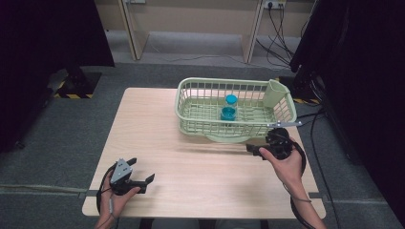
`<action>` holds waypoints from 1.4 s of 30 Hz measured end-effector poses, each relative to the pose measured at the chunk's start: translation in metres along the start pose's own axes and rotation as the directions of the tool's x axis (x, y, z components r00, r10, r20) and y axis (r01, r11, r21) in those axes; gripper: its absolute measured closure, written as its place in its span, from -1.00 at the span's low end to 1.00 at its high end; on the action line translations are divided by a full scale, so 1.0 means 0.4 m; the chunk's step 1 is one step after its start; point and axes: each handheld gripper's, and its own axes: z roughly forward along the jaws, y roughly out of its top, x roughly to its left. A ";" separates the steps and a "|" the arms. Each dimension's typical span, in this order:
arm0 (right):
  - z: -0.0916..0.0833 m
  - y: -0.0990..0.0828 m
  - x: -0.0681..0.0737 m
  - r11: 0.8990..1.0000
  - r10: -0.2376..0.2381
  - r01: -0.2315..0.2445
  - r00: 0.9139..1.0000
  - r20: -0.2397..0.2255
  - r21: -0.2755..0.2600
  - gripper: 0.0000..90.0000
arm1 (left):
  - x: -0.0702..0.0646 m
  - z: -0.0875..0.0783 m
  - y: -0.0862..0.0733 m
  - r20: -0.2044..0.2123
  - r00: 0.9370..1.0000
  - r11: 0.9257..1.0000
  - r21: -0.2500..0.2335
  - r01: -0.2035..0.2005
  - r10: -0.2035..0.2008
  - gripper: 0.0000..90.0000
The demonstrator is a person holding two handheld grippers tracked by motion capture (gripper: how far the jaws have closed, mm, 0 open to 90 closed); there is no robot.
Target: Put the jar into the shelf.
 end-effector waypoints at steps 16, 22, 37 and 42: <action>-0.015 -0.057 -0.025 1.000 0.028 -0.028 0.999 0.028 -0.008 -0.83 | 0.000 0.000 0.000 -0.001 1.000 1.000 -0.002 0.001 -0.001 -0.93; -0.025 -0.080 -0.038 0.999 0.041 -0.040 0.998 0.045 -0.013 -0.83 | 0.000 0.000 0.000 -0.001 1.000 1.000 -0.001 0.001 -0.001 -0.93; -0.041 -0.130 -0.072 0.996 0.081 -0.080 0.994 0.074 -0.027 -0.84 | 0.000 0.000 0.000 -0.003 1.000 1.000 -0.001 0.000 0.000 -0.93; -0.046 -0.143 -0.082 0.995 0.093 -0.090 0.992 0.080 -0.032 -0.84 | 0.000 -0.001 0.000 -0.004 1.000 1.000 -0.001 -0.001 0.001 -0.93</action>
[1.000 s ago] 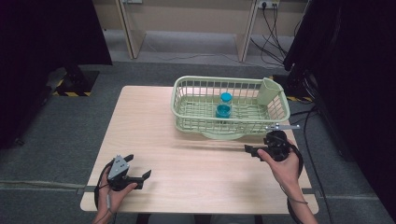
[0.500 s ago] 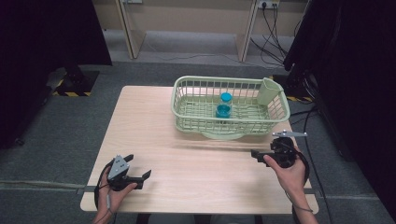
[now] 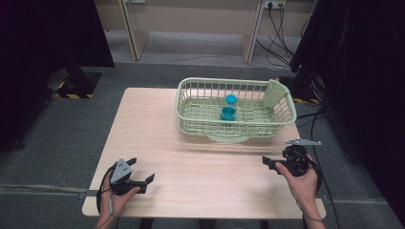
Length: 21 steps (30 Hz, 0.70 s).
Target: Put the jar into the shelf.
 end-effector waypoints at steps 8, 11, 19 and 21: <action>0.000 -0.025 -0.018 1.000 0.023 -0.023 1.000 0.009 0.001 -0.85 | 0.000 0.000 0.000 0.000 1.000 1.000 0.000 0.001 -0.001 -0.93; 0.001 -0.036 -0.023 1.000 0.030 -0.030 0.999 0.012 0.000 -0.85 | 0.000 0.000 0.000 0.000 1.000 1.000 0.001 0.000 0.000 -0.93; -0.001 -0.060 -0.040 0.999 0.051 -0.051 0.998 0.022 -0.005 -0.85 | -0.001 0.000 0.000 0.000 1.000 1.000 0.001 -0.001 0.001 -0.93; -0.001 -0.067 -0.044 0.998 0.055 -0.055 0.998 0.028 -0.004 -0.85 | -0.001 0.000 0.000 -0.001 1.000 1.000 0.000 -0.001 0.001 -0.93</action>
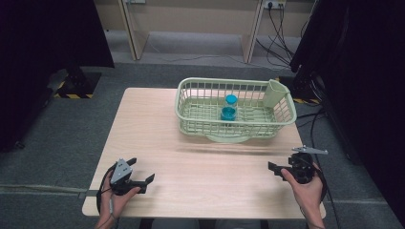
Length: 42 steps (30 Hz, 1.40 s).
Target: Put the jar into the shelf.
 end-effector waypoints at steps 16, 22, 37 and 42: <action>0.015 -0.043 -0.025 0.999 0.032 -0.032 0.999 0.004 0.004 -0.86 | 0.000 0.000 0.000 -0.002 1.000 1.000 0.001 -0.001 0.001 -0.93; 0.024 -0.060 -0.032 0.999 0.044 -0.044 0.999 0.000 0.005 -0.86 | -0.001 0.001 0.000 0.000 1.000 1.000 0.002 0.001 -0.001 -0.93; 0.049 -0.093 -0.043 0.998 0.069 -0.069 0.998 -0.005 0.011 -0.86 | -0.001 0.001 0.001 -0.001 1.000 1.000 0.003 0.001 -0.001 -0.93; 0.054 -0.100 -0.046 0.998 0.070 -0.070 0.998 -0.001 0.003 -0.86 | -0.001 0.001 0.001 -0.001 1.000 1.000 0.002 0.001 -0.001 -0.93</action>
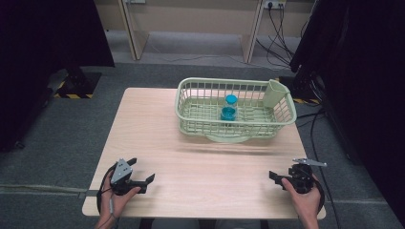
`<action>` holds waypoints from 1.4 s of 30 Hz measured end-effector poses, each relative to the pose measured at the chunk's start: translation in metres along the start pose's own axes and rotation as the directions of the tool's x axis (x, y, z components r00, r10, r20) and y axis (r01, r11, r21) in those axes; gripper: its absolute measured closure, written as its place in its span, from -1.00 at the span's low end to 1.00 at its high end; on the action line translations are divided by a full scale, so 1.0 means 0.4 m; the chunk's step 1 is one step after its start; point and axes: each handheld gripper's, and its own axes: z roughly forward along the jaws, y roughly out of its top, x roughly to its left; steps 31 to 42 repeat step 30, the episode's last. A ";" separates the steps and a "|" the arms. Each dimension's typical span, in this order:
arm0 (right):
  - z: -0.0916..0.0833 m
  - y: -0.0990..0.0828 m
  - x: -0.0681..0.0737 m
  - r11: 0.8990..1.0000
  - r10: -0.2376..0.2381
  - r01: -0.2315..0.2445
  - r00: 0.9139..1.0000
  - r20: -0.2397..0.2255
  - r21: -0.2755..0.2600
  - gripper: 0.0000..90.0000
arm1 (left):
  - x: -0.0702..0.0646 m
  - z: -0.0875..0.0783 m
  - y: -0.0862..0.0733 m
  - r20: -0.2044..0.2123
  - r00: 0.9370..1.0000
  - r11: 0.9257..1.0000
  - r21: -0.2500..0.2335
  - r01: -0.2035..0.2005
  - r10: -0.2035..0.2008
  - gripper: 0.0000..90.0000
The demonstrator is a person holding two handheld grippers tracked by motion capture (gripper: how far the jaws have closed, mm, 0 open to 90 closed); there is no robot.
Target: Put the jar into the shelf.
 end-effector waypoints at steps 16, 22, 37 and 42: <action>0.010 -0.025 -0.016 1.000 0.021 -0.021 1.000 0.001 -0.023 -0.86 | 0.000 0.000 0.000 0.000 1.000 1.000 0.000 0.000 0.000 -0.93; 0.010 -0.027 -0.016 0.999 0.024 -0.024 1.000 0.000 -0.028 -0.87 | 0.000 0.000 0.000 0.000 1.000 1.000 -0.001 -0.001 0.001 -0.93; 0.003 -0.027 -0.015 0.999 0.022 -0.022 1.000 -0.001 -0.035 -0.87 | 0.000 -0.001 0.000 0.001 1.000 1.000 -0.002 0.001 -0.001 -0.93; 0.003 -0.027 -0.015 0.999 0.022 -0.022 1.000 -0.001 -0.035 -0.87 | 0.000 -0.001 0.000 0.001 1.000 1.000 -0.002 0.001 -0.001 -0.93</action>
